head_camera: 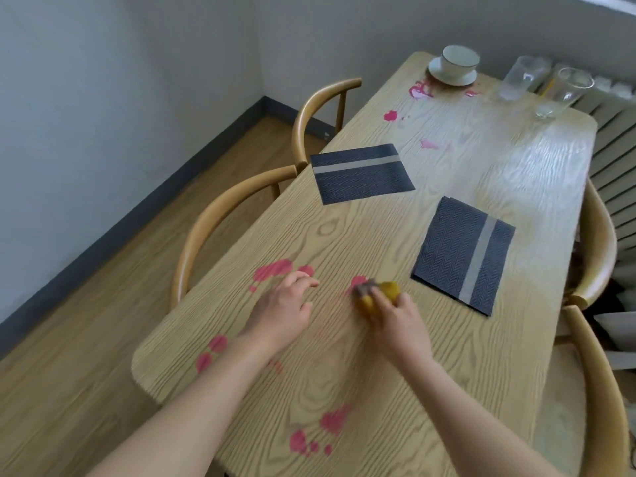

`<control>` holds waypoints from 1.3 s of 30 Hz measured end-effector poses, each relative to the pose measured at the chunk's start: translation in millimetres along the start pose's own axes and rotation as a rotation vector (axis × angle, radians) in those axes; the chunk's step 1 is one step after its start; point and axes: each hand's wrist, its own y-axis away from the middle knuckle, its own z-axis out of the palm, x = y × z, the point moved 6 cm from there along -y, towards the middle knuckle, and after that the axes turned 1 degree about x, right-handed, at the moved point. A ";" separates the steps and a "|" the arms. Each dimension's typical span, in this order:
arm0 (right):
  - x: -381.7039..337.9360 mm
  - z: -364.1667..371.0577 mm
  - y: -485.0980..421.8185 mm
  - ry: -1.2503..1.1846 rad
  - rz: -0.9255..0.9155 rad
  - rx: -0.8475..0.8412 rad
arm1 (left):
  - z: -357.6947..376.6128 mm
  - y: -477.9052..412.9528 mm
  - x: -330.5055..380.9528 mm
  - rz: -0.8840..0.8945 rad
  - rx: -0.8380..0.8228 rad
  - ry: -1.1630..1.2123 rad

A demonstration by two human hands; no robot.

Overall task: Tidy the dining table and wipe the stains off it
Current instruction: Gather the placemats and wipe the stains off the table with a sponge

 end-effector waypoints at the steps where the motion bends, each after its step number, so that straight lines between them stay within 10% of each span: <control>1: 9.7 -6.2 -12.3 -0.015 0.070 0.021 | -1.9 -0.5 -3.4 -0.009 0.014 0.004; 6: -12.6 -7.6 -39.9 -0.012 0.084 0.012 | -7.7 2.2 -21.0 -0.068 0.024 0.015; 14: -102.0 29.4 35.3 0.025 -0.504 -0.151 | -15.0 -1.9 -26.6 -0.113 0.096 0.067; 24: 31.3 -12.2 -36.1 -0.015 0.209 0.087 | -21.0 21.3 -42.7 -0.121 0.102 0.064; 33: -122.1 57.3 78.1 0.069 -0.572 -0.108 | -17.0 43.6 -30.9 -0.088 0.126 0.113; 39: -41.4 25.9 39.2 0.001 -0.201 0.023 | -24.3 65.8 -44.2 -0.107 0.104 0.099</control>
